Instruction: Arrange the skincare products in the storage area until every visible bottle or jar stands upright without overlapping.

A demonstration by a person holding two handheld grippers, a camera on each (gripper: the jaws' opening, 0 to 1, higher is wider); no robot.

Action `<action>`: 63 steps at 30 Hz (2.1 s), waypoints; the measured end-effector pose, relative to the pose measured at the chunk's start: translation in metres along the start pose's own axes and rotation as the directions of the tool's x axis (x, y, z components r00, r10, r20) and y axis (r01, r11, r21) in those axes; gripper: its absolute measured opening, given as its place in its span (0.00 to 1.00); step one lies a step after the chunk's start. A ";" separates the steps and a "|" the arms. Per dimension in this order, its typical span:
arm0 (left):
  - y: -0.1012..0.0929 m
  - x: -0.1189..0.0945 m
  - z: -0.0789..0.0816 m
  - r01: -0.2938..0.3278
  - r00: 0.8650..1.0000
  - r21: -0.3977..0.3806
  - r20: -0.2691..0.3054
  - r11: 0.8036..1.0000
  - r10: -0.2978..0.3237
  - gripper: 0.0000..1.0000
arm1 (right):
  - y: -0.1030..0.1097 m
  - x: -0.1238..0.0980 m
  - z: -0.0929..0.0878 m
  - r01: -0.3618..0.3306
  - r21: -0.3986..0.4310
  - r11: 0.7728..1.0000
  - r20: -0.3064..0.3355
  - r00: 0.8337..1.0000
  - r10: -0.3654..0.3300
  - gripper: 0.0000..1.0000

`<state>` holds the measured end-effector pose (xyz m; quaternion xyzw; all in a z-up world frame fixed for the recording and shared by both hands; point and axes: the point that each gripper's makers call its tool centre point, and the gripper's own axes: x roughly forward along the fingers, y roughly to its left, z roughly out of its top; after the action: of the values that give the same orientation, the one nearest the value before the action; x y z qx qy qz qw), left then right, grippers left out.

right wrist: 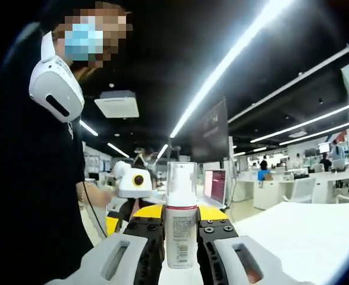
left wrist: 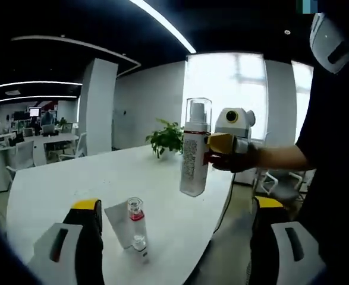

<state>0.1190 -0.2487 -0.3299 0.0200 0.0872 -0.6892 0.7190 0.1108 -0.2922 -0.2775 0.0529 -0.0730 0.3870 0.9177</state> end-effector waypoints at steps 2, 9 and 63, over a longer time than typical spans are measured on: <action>0.001 -0.001 -0.003 -0.008 1.000 -0.001 -0.008 1.000 0.007 0.98 | -0.005 -0.003 -0.009 0.012 0.007 1.000 -0.009 1.000 -0.012 0.09; 0.011 -0.005 -0.017 -0.046 0.998 -0.017 -0.031 0.999 0.045 0.97 | -0.018 -0.010 -0.035 0.041 0.020 0.999 -0.040 0.998 -0.041 0.09; 0.051 0.006 -0.114 -0.137 0.984 -0.040 -0.117 0.990 0.132 0.88 | -0.086 -0.016 -0.249 0.012 0.028 1.000 -0.147 0.989 -0.008 0.09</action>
<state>0.1590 -0.2353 -0.4477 0.0481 0.1431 -0.6346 0.7580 0.1851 -0.3250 -0.5288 0.0379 0.0007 0.3862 0.9217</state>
